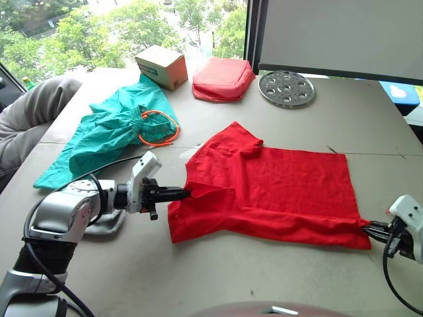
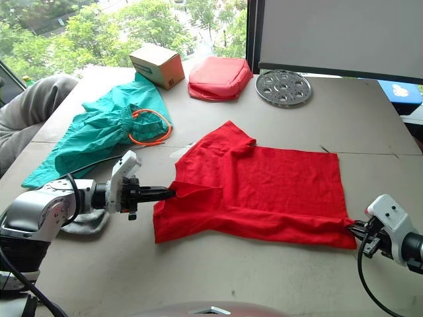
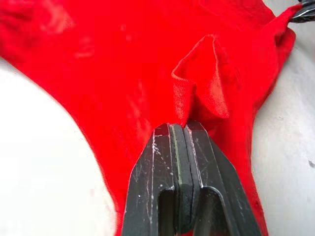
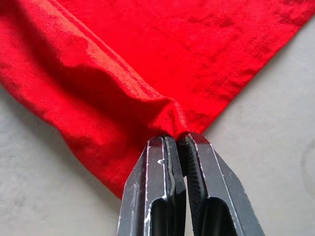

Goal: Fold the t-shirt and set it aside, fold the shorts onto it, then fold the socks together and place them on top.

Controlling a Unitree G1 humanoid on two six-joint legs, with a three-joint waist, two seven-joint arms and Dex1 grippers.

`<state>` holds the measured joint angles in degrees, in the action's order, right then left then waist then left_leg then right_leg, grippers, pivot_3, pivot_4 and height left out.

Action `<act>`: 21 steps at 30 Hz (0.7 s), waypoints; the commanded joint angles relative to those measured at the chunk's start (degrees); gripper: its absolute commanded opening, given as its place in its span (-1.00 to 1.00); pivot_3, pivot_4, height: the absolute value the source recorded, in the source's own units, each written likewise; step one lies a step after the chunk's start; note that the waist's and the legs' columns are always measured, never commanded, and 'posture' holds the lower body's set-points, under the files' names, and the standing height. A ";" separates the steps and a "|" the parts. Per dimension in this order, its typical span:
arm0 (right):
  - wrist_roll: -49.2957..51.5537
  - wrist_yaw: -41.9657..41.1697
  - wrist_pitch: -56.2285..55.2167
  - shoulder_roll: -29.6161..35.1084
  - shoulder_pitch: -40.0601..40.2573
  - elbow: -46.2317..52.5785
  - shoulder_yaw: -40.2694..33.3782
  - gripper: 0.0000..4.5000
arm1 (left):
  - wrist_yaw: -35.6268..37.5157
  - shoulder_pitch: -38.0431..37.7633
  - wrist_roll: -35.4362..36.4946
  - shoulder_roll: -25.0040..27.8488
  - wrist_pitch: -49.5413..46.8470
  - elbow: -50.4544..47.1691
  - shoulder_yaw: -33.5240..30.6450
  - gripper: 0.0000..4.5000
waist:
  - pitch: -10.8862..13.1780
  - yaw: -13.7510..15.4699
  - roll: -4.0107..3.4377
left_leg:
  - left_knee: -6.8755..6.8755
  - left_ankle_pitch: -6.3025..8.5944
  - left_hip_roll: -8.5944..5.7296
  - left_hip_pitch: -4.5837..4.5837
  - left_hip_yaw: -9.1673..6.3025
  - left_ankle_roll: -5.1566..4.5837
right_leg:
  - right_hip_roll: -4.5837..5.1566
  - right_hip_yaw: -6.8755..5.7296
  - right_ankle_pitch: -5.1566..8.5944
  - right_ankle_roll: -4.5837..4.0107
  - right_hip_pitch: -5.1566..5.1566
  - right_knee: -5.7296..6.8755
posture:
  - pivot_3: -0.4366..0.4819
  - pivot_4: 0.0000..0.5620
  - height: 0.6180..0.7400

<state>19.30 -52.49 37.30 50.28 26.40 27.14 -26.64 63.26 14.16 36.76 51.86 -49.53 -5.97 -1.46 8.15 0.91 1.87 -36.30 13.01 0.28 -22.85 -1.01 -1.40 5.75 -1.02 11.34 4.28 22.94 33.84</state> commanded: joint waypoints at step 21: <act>7.25 0.69 5.80 -5.50 8.70 12.21 -15.75 0.33 | -2.63 -4.63 8.08 2.23 -9.93 -6.67 -16.74 0.06 | 0.02 0.11 -0.01 | -0.01 0.11 0.01 -0.05 -0.03 -0.07 | 0.00 0.02 0.01 0.00 0.02 -0.02 | -0.05 -0.47 0.98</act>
<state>22.58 -50.67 41.36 45.68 34.58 35.77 -35.95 59.86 10.21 39.95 53.34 -56.94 -9.04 -13.06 8.17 1.02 1.87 -36.30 13.15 0.29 -22.88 -1.05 -1.45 5.75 -1.01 11.35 4.28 22.95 33.82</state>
